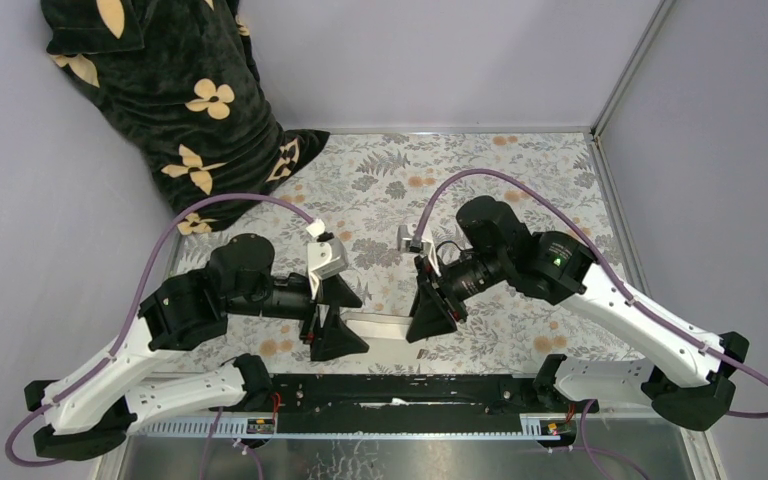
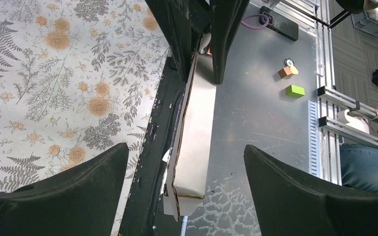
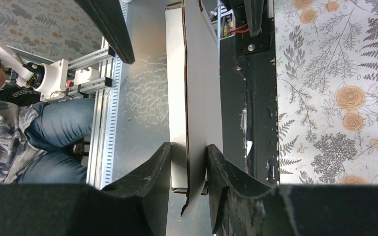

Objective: Fold the paper box
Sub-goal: Close the paper box at the center of the board.

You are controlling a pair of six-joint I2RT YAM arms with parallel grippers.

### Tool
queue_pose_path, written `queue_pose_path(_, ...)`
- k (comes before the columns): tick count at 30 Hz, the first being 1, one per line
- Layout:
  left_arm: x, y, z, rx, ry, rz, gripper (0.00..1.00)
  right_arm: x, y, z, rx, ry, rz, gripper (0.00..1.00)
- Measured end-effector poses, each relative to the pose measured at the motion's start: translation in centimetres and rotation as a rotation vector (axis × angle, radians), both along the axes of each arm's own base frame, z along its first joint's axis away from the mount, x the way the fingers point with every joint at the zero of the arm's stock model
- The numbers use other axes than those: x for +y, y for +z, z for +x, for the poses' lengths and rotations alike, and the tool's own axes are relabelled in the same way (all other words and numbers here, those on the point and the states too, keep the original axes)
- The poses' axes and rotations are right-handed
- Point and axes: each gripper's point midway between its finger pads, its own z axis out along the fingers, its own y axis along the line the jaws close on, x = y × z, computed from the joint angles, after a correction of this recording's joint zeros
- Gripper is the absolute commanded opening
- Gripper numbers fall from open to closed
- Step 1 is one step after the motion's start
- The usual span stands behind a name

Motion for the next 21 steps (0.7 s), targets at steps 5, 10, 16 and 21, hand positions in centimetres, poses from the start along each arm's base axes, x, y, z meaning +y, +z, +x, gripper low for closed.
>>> queue_pose_path(5,-0.2,-0.9,0.1,0.011,0.0,0.013,0.95,0.0,1.1,0.4,-0.019,-0.012,0.024,0.13)
queue_pose_path(10,-0.6,-2.0,0.2,0.037,-0.006,0.041,0.92,0.0,2.3,0.8,-0.044,-0.022,0.05,0.12)
queue_pose_path(16,-0.8,-2.0,0.3,0.035,-0.005,0.036,0.91,0.0,2.2,1.1,-0.043,-0.027,0.046,0.12)
queue_pose_path(21,-0.9,-2.0,0.5,0.036,-0.003,0.037,0.89,-0.1,2.0,1.2,-0.039,-0.028,0.042,0.12)
